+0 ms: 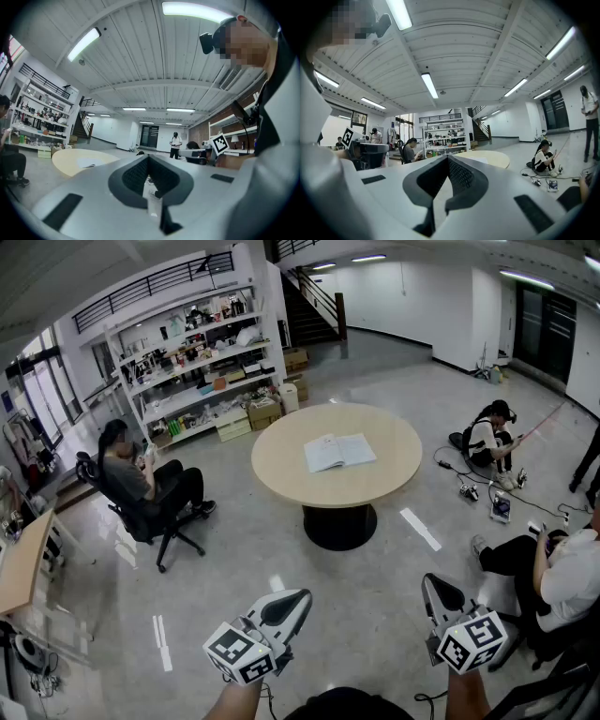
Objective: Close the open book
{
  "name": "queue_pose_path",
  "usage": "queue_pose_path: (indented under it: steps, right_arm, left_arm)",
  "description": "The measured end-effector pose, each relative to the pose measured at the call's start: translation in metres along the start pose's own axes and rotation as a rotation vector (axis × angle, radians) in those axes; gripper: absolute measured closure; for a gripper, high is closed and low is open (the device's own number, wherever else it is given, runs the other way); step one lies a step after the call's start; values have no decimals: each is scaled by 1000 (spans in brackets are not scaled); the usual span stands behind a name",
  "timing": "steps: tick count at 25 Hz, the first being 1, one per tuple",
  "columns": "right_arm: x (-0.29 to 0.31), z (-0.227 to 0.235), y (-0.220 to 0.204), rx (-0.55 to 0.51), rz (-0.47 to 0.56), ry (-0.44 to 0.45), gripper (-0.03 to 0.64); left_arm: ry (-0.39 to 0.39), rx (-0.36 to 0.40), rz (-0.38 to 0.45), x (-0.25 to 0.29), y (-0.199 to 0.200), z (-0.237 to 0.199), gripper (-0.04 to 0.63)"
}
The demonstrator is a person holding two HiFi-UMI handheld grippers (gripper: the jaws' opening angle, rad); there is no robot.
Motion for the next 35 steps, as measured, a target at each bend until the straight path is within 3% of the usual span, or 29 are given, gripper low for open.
queue_pose_path:
  steps: [22,35]
  right_arm:
    - [-2,11,-1,48,30,-31,624]
    - [0,11,3,22,21,-23,624]
  left_arm:
    - [25,4,-12,7,-8,-1,606]
    - [66,-22,-5,17,-12,-5,606]
Point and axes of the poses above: the fingertips, and each gripper's own axes: x forward along the fingers, z to its right, y out of its top, the point moved 4 cm from there along -x, backward along the fingers, and after that the axes turned 11 degrees about z, right-handed, at the moved point
